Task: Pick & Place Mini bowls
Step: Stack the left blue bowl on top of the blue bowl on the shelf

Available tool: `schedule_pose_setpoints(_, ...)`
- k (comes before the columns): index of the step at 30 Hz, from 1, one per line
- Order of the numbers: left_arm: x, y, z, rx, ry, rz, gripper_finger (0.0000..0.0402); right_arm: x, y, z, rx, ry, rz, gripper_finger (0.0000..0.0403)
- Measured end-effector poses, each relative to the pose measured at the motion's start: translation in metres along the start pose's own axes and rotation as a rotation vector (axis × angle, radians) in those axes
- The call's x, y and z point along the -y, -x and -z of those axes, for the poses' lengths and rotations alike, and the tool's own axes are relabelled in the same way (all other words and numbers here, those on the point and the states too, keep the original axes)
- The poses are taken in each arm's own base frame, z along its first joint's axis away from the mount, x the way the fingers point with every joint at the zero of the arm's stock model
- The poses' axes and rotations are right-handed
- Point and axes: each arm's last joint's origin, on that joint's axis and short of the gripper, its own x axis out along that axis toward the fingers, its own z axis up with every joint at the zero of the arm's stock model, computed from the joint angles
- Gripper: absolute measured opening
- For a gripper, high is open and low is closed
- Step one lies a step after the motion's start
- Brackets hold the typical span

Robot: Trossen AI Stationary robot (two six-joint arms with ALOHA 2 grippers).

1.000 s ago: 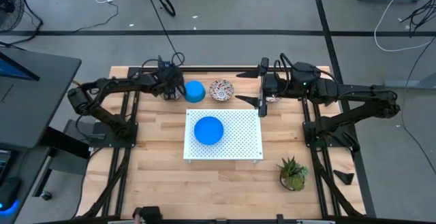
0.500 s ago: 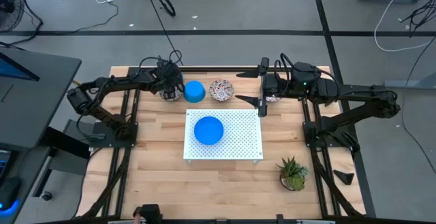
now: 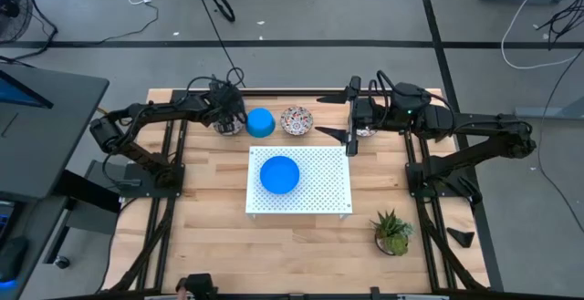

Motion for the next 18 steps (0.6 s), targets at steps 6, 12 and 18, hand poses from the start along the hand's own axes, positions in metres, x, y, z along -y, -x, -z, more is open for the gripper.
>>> schedule_pose_setpoints(6,-0.005,0.008,-0.011,0.027,-0.001,-0.035,0.0242,0.000,0.000,0.000,0.003,0.000,0.001,0.0321)
schedule_pose_setpoints(12,-0.011,0.016,-0.020,0.034,0.007,-0.057,0.0239,0.000,0.000,-0.001,0.014,0.000,0.004,0.0321)
schedule_pose_setpoints(18,-0.015,0.033,-0.033,0.029,0.003,-0.047,0.0241,0.000,0.000,-0.001,0.013,0.000,0.004,0.0321)
